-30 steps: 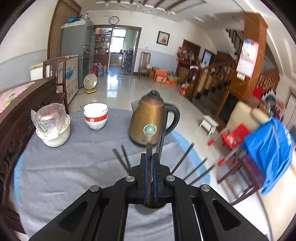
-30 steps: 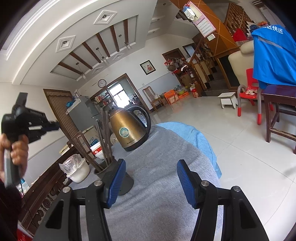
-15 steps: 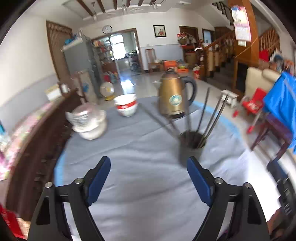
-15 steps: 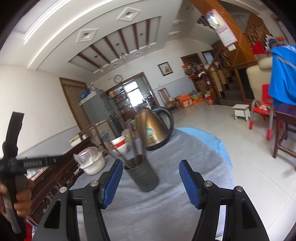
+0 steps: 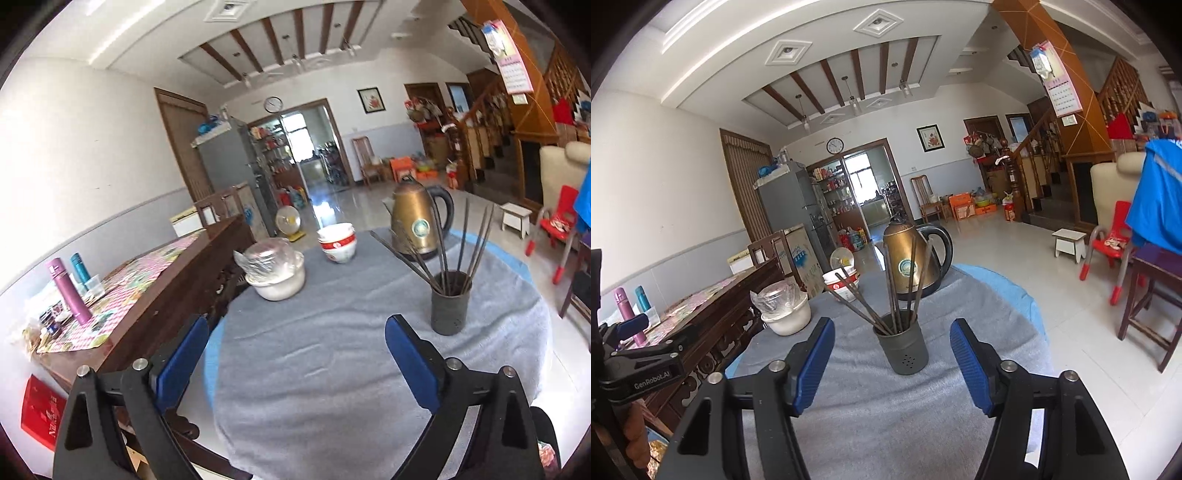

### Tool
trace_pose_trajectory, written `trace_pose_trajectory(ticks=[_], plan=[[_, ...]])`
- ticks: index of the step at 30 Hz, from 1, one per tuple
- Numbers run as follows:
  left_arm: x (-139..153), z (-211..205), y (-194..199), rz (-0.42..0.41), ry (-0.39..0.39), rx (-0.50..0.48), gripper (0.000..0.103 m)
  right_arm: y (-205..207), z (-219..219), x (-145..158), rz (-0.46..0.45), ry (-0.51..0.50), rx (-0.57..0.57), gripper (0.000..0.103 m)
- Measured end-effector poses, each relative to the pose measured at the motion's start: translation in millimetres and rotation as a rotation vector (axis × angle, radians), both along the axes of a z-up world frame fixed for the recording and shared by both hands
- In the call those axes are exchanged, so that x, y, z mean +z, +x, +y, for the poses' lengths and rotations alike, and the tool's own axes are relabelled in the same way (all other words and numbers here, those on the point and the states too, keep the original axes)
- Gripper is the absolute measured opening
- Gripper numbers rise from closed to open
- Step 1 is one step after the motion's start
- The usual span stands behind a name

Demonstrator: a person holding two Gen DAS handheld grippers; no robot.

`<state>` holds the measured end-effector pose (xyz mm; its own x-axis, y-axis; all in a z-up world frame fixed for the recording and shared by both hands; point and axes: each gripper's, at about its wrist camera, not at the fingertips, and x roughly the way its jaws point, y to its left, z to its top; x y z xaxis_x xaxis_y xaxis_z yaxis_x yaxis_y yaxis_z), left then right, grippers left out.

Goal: Organize utensils

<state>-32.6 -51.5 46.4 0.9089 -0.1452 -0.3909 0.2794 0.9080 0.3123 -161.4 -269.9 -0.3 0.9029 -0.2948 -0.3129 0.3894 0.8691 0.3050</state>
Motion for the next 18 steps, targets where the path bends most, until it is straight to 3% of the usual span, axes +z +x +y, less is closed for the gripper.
trace_pose_trajectory(ticks=[8, 18], plan=[[14, 34, -11, -0.030, -0.043, 0.039, 0.099, -5, 43, 31, 0.041, -0.059, 0.032, 0.072], [16, 62, -18, -0.013, -0.083, 0.071, 0.100, -4, 66, 39, 0.072, -0.072, 0.042, 0.073]])
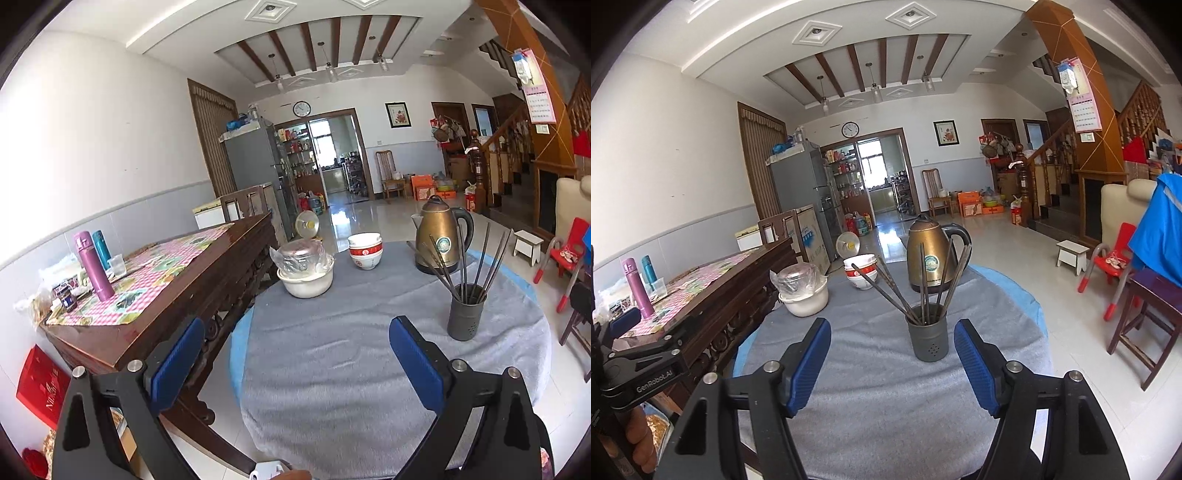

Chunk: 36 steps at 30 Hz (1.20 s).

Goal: Organize utensils

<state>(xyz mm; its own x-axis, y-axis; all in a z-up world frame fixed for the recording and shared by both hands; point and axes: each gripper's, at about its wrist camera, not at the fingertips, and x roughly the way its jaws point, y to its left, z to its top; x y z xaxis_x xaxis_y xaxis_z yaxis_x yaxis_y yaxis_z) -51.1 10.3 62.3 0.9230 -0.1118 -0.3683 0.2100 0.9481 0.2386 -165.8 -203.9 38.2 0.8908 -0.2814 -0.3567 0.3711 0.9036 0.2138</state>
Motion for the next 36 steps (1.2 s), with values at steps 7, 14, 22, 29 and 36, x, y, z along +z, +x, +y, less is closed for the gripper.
trace_pose_trajectory(ticks=[7, 14, 22, 29, 36], plan=[[-2, 1, -3, -0.002, 0.009, 0.004, 0.100, -1, 0, -2, 0.006, 0.016, -0.015, 0.073], [-3, 1, -7, 0.000, 0.017, 0.007, 0.100, -5, -2, -4, 0.007, 0.024, -0.014, 0.073], [-1, 3, -8, 0.002, 0.018, 0.014, 0.100, -11, -6, -10, 0.007, 0.032, -0.016, 0.073], [-1, 3, -9, 0.003, 0.020, 0.014, 0.100, -15, -5, -10, 0.005, 0.021, -0.016, 0.073], [-1, 5, -8, 0.008, 0.016, 0.014, 0.100, -14, -2, -7, 0.005, 0.013, -0.020, 0.073]])
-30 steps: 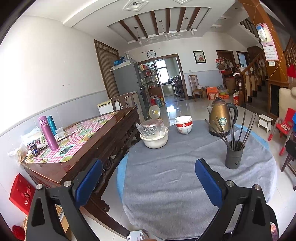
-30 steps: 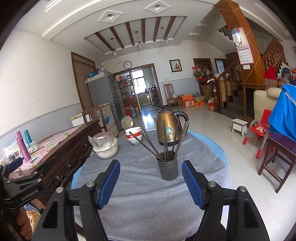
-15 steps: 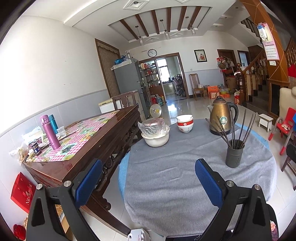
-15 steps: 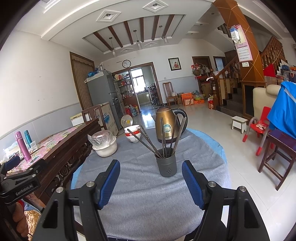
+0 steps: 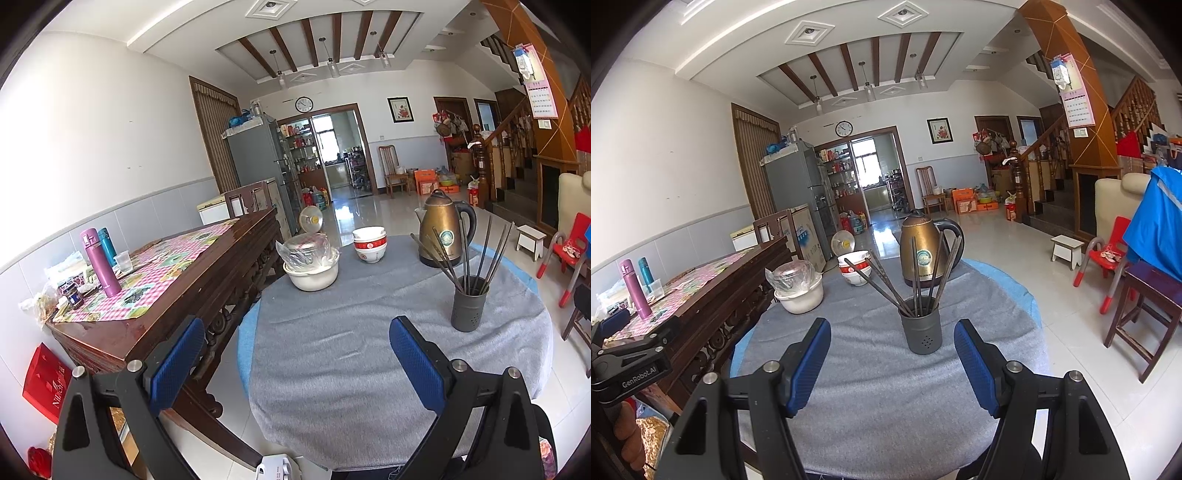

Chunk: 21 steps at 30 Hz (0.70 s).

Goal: Organize utensils

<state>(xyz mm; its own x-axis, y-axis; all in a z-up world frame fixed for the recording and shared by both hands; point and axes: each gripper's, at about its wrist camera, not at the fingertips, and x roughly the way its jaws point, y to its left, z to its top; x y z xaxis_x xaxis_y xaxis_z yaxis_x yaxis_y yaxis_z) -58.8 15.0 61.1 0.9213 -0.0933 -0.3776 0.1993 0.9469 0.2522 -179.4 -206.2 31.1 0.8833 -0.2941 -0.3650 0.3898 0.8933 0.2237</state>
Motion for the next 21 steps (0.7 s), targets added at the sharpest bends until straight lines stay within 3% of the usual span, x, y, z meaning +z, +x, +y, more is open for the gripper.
trace_pose_trajectory(ticks=[21], plan=[[0.7, 4.3, -0.9, -0.002, -0.007, 0.007, 0.100, 0.3, 4.0, 3.7, 0.001, -0.007, 0.003, 0.073]])
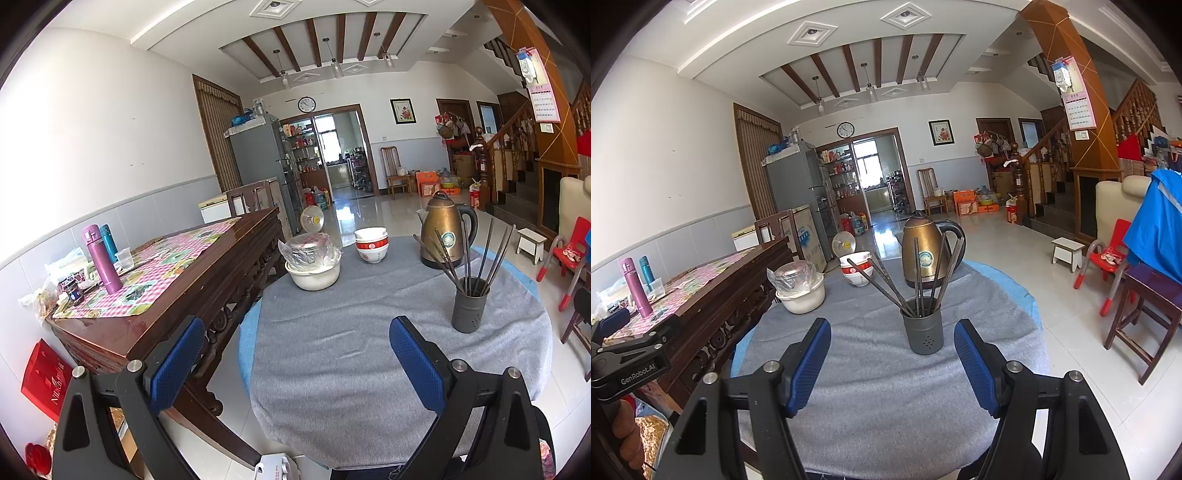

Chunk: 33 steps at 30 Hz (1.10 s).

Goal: Organize utensils

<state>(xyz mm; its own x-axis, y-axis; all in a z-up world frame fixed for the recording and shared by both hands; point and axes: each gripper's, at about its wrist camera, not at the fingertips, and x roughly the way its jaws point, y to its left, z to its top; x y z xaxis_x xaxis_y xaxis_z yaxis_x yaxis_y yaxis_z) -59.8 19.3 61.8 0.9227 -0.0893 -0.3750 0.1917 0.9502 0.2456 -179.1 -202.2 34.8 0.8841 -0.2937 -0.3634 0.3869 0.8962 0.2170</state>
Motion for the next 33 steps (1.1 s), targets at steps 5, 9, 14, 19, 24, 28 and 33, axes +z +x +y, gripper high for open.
trace_pose_trajectory(ticks=[5, 9, 14, 19, 24, 28, 33], plan=[[-1, 1, 0, 0.006, -0.006, 0.001, 0.100, 0, 1, 1, -0.001, 0.000, 0.001, 0.073], [-1, 1, 0, 0.007, -0.010, 0.000, 0.100, 0, 4, 3, -0.005, -0.001, 0.002, 0.073], [-1, 1, 0, 0.008, -0.011, -0.001, 0.100, 0, 6, 5, -0.005, -0.002, 0.003, 0.073], [-2, 1, -1, 0.010, -0.012, -0.002, 0.100, 0, 7, 5, -0.006, 0.000, 0.002, 0.073], [-1, 1, -1, 0.010, -0.012, 0.000, 0.100, 0, 7, 5, -0.005, 0.000, 0.003, 0.073], [-3, 2, -1, 0.012, -0.013, 0.001, 0.100, -1, 8, 4, -0.004, 0.000, 0.005, 0.073], [-5, 2, -3, 0.016, -0.014, 0.006, 0.100, 0, 10, 1, -0.003, 0.001, 0.007, 0.073]])
